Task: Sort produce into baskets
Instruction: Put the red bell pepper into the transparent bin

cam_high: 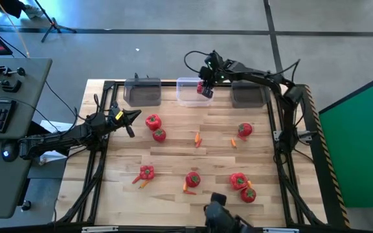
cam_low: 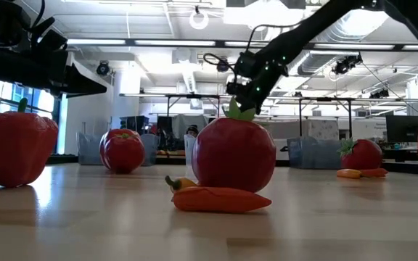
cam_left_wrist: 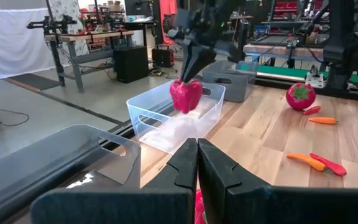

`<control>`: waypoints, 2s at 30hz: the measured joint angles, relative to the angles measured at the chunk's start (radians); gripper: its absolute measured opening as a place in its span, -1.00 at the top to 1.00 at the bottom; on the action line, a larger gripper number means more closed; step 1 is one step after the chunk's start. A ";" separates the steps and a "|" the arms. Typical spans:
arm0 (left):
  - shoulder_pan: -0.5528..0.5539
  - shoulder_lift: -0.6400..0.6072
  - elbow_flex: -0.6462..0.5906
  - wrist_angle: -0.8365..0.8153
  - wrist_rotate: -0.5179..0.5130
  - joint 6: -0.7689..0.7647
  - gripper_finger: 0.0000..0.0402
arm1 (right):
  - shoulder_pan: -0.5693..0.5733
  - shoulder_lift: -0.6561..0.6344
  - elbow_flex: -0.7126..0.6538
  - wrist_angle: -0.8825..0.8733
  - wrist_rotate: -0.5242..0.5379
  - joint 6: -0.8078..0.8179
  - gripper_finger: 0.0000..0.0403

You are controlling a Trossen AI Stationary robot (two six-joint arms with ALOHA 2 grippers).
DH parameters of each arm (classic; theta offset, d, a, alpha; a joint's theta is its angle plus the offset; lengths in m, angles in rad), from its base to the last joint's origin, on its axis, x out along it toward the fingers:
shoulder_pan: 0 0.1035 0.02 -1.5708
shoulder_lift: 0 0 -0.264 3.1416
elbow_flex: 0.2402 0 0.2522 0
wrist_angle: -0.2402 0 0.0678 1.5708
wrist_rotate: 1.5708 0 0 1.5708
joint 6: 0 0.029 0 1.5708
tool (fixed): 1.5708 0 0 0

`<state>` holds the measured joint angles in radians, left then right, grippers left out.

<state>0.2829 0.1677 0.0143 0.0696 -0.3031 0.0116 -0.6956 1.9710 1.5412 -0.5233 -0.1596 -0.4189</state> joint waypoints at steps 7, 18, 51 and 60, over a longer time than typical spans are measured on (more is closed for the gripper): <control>0.000 0.000 0.000 0.000 0.001 -0.008 1.00 | -0.007 0.032 0.001 0.013 0.038 -0.009 0.99; 0.000 0.001 0.000 0.000 0.004 -0.018 1.00 | -0.018 0.045 0.001 0.021 0.068 -0.027 0.94; 0.000 0.002 0.000 -0.020 0.005 -0.066 1.00 | 0.145 -0.033 0.080 -0.037 0.080 0.010 -0.12; 0.000 0.003 0.000 -0.023 0.030 -0.115 1.00 | 0.265 -0.022 0.080 0.050 -0.078 0.177 -0.12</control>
<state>0.2825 0.1703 0.0143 0.0471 -0.2732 -0.1036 -0.4311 1.9487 1.6211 -0.4736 -0.2374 -0.2421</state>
